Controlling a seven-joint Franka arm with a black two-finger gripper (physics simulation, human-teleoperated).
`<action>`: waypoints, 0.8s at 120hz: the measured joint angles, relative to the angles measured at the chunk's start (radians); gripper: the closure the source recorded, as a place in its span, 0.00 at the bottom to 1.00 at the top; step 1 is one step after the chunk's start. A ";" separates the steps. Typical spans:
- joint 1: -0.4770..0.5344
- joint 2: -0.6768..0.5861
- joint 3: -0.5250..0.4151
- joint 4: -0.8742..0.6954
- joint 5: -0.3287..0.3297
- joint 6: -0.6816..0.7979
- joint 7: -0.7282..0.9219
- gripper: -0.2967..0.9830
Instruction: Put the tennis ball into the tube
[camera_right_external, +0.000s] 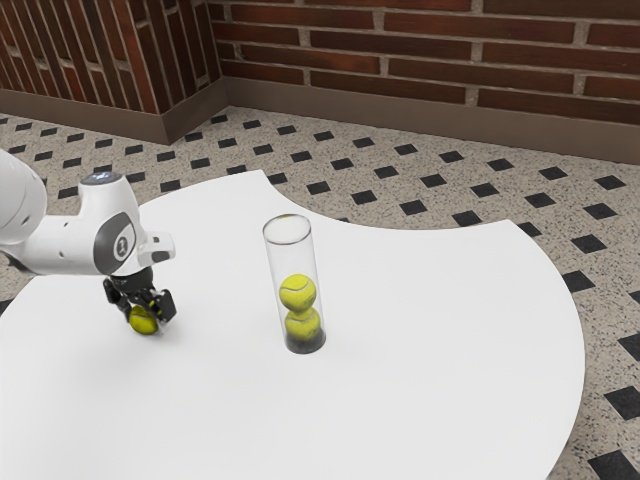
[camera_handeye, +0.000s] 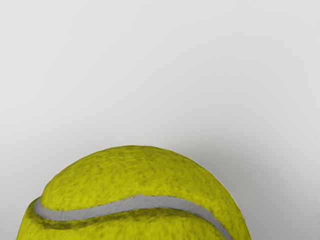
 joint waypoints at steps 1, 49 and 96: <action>0.000 0.000 0.000 0.000 0.000 0.000 0.001 0.29; -0.004 -0.009 0.003 0.003 0.010 0.002 0.023 0.45; -0.012 -0.275 -0.050 0.255 0.318 -0.206 -0.031 0.49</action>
